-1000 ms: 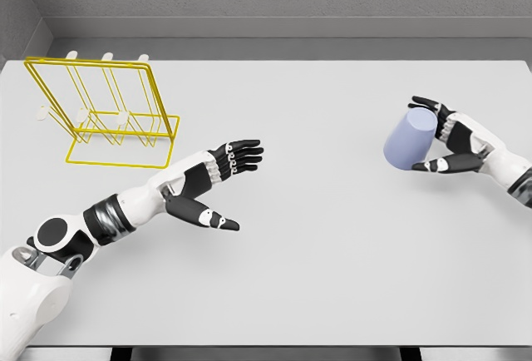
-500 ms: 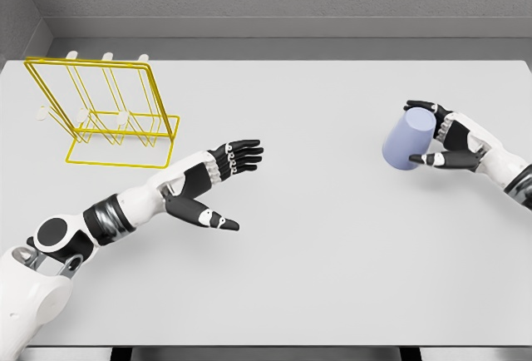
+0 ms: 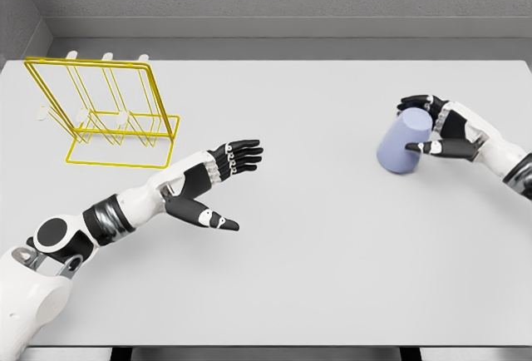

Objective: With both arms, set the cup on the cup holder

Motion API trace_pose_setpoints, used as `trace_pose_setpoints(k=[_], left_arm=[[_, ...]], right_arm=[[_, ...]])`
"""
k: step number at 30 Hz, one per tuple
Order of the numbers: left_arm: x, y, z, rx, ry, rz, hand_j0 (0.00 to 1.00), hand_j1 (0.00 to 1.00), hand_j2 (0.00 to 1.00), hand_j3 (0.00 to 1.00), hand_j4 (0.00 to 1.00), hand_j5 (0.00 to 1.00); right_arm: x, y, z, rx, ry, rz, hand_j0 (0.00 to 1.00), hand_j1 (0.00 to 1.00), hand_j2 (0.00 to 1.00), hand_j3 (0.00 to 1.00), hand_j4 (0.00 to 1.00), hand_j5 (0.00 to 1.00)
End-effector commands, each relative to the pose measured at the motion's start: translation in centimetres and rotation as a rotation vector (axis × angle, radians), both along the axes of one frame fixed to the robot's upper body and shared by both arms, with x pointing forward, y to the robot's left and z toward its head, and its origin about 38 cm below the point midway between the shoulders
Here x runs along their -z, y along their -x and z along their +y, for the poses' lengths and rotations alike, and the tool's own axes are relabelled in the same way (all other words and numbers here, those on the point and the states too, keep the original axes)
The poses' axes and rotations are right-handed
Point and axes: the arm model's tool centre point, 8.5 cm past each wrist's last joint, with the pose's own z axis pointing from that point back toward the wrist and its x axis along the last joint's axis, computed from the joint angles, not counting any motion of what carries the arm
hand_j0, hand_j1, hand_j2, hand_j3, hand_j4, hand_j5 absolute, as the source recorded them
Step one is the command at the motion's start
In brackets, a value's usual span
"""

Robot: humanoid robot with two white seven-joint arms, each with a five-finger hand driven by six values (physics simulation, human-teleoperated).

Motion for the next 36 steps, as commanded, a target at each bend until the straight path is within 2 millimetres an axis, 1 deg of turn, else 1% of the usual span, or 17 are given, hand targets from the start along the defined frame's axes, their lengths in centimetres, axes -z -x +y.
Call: trace_pose_setpoints(k=[1, 4, 13, 18, 22, 24, 27, 32, 35, 36], left_arm=[[0.0, 0.0, 0.0, 0.000, 0.005, 0.002, 1.00, 1.00, 1.00, 1.00, 1.00, 1.00], [-0.1, 0.0, 0.0, 0.000, 0.005, 0.002, 1.00, 1.00, 1.00, 1.00, 1.00, 1.00], [0.0, 0.0, 0.0, 0.000, 0.005, 0.004, 1.00, 1.00, 1.00, 1.00, 1.00, 1.00], [0.0, 0.0, 0.0, 0.000, 0.005, 0.004, 1.00, 1.00, 1.00, 1.00, 1.00, 1.00], [0.0, 0.0, 0.0, 0.000, 0.005, 0.004, 1.00, 1.00, 1.00, 1.00, 1.00, 1.00], [0.0, 0.0, 0.0, 0.000, 0.005, 0.004, 1.00, 1.00, 1.00, 1.00, 1.00, 1.00], [0.0, 0.0, 0.0, 0.000, 0.005, 0.004, 1.00, 1.00, 1.00, 1.00, 1.00, 1.00], [-0.1, 0.0, 0.0, 0.000, 0.005, 0.002, 1.00, 1.00, 1.00, 1.00, 1.00, 1.00], [-0.1, 0.0, 0.0, 0.000, 0.005, 0.002, 1.00, 1.00, 1.00, 1.00, 1.00, 1.00], [-0.1, 0.0, 0.0, 0.000, 0.005, 0.002, 1.00, 1.00, 1.00, 1.00, 1.00, 1.00]], right_arm=[[-0.3, 0.0, 0.2, -0.007, -0.008, -0.009, 0.70, 0.70, 0.70, 0.70, 0.70, 0.70], [-0.6, -0.1, 0.3, -0.011, -0.009, -0.017, 0.70, 0.70, 0.70, 0.70, 0.70, 0.70], [-2.0, -0.3, 2.3, -0.070, -0.032, -0.053, 0.69, 0.69, 0.69, 0.69, 0.69, 0.69], [-2.1, -0.3, 3.0, -0.084, -0.041, -0.060, 0.68, 0.68, 0.68, 0.68, 0.68, 0.68], [-2.6, -0.2, 4.2, -0.118, -0.058, -0.074, 0.69, 0.69, 0.69, 0.69, 0.69, 0.69], [-2.4, -0.2, 4.9, -0.129, -0.069, -0.074, 0.69, 0.69, 0.69, 0.69, 0.69, 0.69], [-2.7, -0.2, 6.1, -0.158, -0.081, -0.083, 0.69, 0.69, 0.69, 0.69, 0.69, 0.69], [-2.5, -0.1, 7.6, -0.188, -0.090, -0.091, 0.69, 0.69, 0.69, 0.69, 0.69, 0.69], [-2.7, 0.1, 9.2, -0.224, -0.113, -0.100, 0.69, 0.69, 0.69, 0.69, 0.69, 0.69], [-2.8, 0.1, 9.5, -0.233, -0.114, -0.102, 0.69, 0.69, 0.69, 0.69, 0.69, 0.69]])
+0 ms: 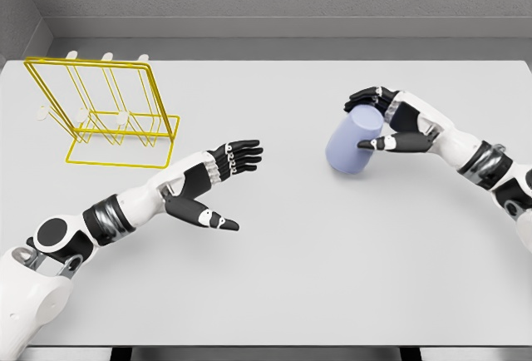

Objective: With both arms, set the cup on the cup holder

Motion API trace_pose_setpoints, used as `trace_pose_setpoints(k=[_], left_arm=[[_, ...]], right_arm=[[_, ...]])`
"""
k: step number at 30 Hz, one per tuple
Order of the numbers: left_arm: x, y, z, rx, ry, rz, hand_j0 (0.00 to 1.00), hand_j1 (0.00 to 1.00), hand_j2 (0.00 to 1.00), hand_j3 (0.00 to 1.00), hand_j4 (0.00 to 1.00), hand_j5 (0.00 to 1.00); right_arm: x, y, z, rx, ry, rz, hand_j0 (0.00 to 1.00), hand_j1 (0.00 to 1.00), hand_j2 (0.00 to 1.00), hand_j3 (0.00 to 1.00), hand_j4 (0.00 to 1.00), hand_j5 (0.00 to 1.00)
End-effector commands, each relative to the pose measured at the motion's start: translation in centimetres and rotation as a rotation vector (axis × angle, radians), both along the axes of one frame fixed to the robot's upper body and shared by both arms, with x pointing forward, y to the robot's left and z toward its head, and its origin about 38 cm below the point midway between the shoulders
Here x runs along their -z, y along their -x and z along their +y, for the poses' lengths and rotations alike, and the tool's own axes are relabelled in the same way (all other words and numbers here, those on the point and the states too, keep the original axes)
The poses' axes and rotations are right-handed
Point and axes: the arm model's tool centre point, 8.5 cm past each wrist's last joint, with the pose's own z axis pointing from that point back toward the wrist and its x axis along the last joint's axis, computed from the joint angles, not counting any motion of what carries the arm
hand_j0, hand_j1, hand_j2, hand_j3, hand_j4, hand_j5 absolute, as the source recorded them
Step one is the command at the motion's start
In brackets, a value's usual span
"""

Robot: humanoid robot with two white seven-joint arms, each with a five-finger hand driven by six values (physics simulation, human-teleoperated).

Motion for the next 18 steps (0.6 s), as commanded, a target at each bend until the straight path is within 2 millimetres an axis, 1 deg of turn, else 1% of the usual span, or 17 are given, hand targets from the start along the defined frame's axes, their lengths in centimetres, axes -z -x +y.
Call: trace_pose_setpoints(k=[1, 3, 4, 9, 10, 18], left_arm=[[0.0, 0.0, 0.0, 0.000, 0.006, 0.002, 1.00, 1.00, 1.00, 1.00, 1.00, 1.00], [-0.1, 0.0, 0.0, 0.000, 0.006, 0.002, 1.00, 1.00, 1.00, 1.00, 1.00, 1.00], [-0.1, 0.0, 0.1, -0.001, 0.004, 0.001, 1.00, 1.00, 1.00, 1.00, 1.00, 1.00], [-0.2, -0.3, 0.5, -0.014, 0.003, -0.002, 1.00, 1.00, 1.00, 1.00, 1.00, 1.00], [-0.2, -0.3, 0.5, -0.014, 0.002, 0.000, 1.00, 1.00, 1.00, 1.00, 1.00, 1.00], [-0.2, -0.2, 0.5, -0.013, 0.003, 0.000, 1.00, 1.00, 1.00, 1.00, 1.00, 1.00]], right_arm=[[-0.4, 0.2, 1.1, -0.027, -0.019, -0.008, 0.69, 0.69, 0.69, 0.69, 0.69, 0.69], [-0.5, 0.3, 1.5, -0.039, -0.024, -0.012, 0.69, 0.69, 0.69, 0.69, 0.69, 0.69], [-0.4, 0.3, 2.1, -0.050, -0.033, -0.010, 0.69, 0.69, 0.69, 0.69, 0.69, 0.69], [-0.7, 0.6, 2.8, -0.068, -0.044, -0.014, 0.69, 0.69, 0.69, 0.69, 0.69, 0.69], [-0.4, 0.7, 3.0, -0.073, -0.043, -0.010, 0.69, 0.69, 0.69, 0.69, 0.69, 0.69], [-0.6, 1.1, 5.0, -0.119, -0.057, -0.020, 0.69, 0.69, 0.69, 0.69, 0.69, 0.69]])
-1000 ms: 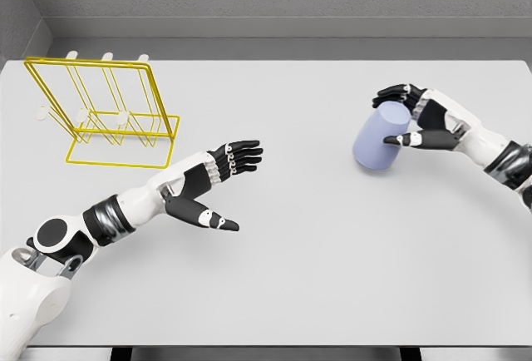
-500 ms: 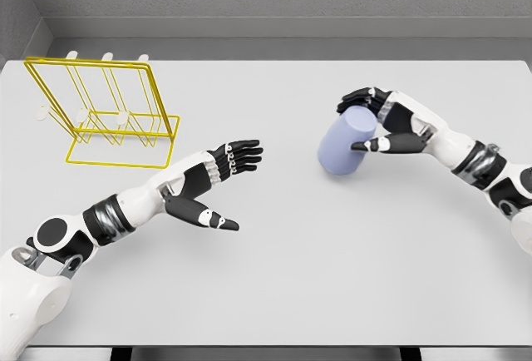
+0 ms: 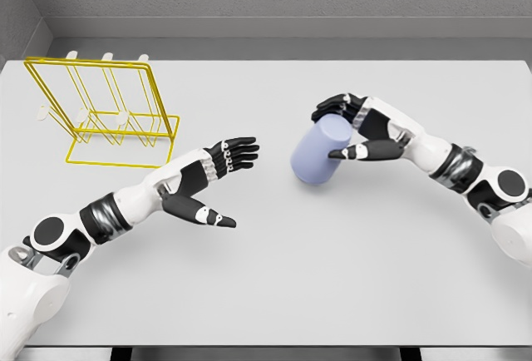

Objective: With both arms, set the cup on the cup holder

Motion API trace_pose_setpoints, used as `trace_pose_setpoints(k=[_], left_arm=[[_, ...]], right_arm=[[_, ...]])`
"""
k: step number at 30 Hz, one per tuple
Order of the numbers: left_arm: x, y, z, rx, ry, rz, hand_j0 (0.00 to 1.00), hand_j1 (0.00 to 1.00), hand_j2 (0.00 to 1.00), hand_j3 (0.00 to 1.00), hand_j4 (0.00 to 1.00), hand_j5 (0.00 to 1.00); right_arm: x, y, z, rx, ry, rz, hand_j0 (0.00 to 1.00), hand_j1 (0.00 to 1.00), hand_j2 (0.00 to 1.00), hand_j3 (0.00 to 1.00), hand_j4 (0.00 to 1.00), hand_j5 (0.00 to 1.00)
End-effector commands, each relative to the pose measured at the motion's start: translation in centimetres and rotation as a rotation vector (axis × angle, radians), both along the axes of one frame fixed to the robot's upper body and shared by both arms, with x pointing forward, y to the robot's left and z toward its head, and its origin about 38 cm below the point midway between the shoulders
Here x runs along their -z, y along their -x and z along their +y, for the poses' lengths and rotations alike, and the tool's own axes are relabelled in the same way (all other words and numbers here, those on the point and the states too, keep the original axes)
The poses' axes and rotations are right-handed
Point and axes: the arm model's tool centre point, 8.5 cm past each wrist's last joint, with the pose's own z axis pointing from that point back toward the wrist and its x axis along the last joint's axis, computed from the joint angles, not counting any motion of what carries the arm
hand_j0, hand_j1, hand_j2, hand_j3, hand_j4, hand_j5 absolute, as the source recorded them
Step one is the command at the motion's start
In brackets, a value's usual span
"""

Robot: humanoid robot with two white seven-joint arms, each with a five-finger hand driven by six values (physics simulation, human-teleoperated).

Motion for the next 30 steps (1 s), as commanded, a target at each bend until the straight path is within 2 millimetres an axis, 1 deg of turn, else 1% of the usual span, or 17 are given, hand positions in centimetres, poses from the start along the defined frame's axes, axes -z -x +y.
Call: trace_pose_setpoints(k=[1, 7, 8, 9, 13, 17, 20, 25, 27, 30], left_arm=[[-0.1, 0.0, 0.0, 0.000, 0.006, 0.002, 1.00, 1.00, 1.00, 1.00, 1.00, 1.00], [-0.1, 0.0, 0.1, -0.001, 0.005, 0.001, 1.00, 1.00, 1.00, 1.00, 1.00, 1.00], [-0.1, 0.0, 0.1, -0.001, 0.005, 0.001, 1.00, 1.00, 1.00, 1.00, 1.00, 1.00], [-0.1, 0.0, 0.1, -0.001, 0.005, 0.001, 1.00, 1.00, 1.00, 1.00, 1.00, 1.00], [-0.3, -0.2, 0.5, -0.013, 0.004, -0.004, 1.00, 1.00, 1.00, 1.00, 1.00, 1.00], [-0.3, -0.2, 0.6, -0.014, 0.002, -0.003, 1.00, 1.00, 1.00, 1.00, 1.00, 1.00], [-0.3, -0.2, 0.6, -0.014, 0.000, -0.002, 1.00, 1.00, 1.00, 1.00, 1.00, 1.00], [-0.4, -0.4, 1.9, -0.038, -0.017, -0.009, 1.00, 1.00, 1.00, 1.00, 1.00, 1.00], [-1.1, -0.9, 3.0, -0.073, -0.013, -0.027, 1.00, 1.00, 1.00, 1.00, 1.00, 1.00], [-1.3, -1.0, 3.5, -0.089, -0.009, -0.031, 1.00, 1.00, 1.00, 1.00, 1.00, 1.00]], right_arm=[[-0.2, 0.1, 0.6, -0.014, -0.011, -0.004, 0.68, 0.68, 0.68, 0.68, 0.68, 0.68], [0.7, 0.5, 2.1, -0.043, -0.018, 0.016, 0.69, 0.69, 0.69, 0.69, 0.69, 0.69], [0.9, 0.6, 2.9, -0.053, -0.026, 0.021, 0.68, 0.68, 0.68, 0.68, 0.68, 0.68], [1.0, 0.7, 3.1, -0.058, -0.029, 0.023, 0.68, 0.68, 0.68, 0.68, 0.68, 0.68], [1.4, 0.9, 3.5, -0.069, -0.025, 0.033, 0.68, 0.68, 0.68, 0.68, 0.68, 0.68], [2.0, 1.1, 4.4, -0.082, -0.016, 0.038, 0.68, 0.68, 0.68, 0.68, 0.68, 0.68], [2.2, 1.1, 4.5, -0.085, -0.013, 0.043, 0.69, 0.69, 0.69, 0.69, 0.69, 0.69], [2.7, 1.3, 5.1, -0.093, -0.014, 0.056, 0.68, 0.68, 0.68, 0.68, 0.68, 0.68], [2.7, 1.3, 5.2, -0.095, -0.017, 0.055, 0.69, 0.69, 0.69, 0.69, 0.69, 0.69], [2.8, 1.3, 5.3, -0.095, -0.018, 0.057, 0.69, 0.69, 0.69, 0.69, 0.69, 0.69]])
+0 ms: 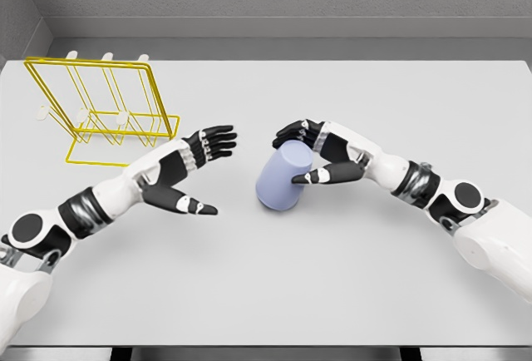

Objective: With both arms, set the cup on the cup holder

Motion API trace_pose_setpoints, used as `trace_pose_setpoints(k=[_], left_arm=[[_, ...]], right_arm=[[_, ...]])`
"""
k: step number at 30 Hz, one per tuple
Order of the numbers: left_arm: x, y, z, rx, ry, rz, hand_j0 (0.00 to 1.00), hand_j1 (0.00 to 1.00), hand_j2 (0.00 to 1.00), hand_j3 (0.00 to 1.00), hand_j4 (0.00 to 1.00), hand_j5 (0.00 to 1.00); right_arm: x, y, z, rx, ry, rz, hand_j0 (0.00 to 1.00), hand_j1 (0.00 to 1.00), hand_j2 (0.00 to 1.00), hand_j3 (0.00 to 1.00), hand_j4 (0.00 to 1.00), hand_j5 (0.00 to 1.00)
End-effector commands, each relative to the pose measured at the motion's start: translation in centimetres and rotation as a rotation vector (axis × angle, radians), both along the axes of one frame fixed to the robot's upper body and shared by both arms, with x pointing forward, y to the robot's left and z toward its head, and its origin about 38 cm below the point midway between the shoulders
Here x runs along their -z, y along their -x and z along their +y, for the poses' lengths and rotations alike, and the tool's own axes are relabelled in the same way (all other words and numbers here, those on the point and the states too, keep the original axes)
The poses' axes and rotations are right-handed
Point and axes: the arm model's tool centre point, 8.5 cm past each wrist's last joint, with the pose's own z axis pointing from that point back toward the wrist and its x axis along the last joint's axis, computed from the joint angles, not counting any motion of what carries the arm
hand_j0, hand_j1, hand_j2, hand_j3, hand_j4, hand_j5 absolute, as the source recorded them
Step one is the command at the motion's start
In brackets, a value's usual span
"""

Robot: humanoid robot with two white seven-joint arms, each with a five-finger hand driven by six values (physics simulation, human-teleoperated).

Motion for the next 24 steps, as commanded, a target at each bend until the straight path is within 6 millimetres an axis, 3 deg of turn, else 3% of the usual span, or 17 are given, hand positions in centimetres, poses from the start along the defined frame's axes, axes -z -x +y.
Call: trace_pose_setpoints(k=[1, 11, 18, 24], left_arm=[[-0.5, -0.3, 0.8, -0.024, 0.001, -0.014, 1.00, 1.00, 1.00, 1.00, 1.00, 1.00], [0.4, -0.3, 0.8, -0.045, -0.202, -0.096, 1.00, 1.00, 1.00, 1.00, 1.00, 1.00], [0.7, -0.7, 0.6, -0.070, -0.188, -0.098, 1.00, 1.00, 1.00, 1.00, 1.00, 1.00], [1.1, -0.7, 0.6, -0.072, -0.198, -0.072, 1.00, 1.00, 1.00, 1.00, 1.00, 1.00]], right_arm=[[0.0, 0.0, 0.1, 0.001, -0.007, 0.004, 0.69, 0.69, 0.69, 0.69, 0.69, 0.69], [0.3, 0.1, 0.5, -0.007, -0.008, 0.011, 0.79, 0.79, 0.79, 0.79, 0.79, 0.79], [0.6, 0.1, 0.7, -0.013, 0.014, 0.004, 0.85, 0.85, 0.85, 0.85, 0.85, 0.85], [0.7, 0.3, 0.4, -0.020, 0.043, -0.014, 1.00, 1.00, 1.00, 1.00, 1.00, 1.00]])
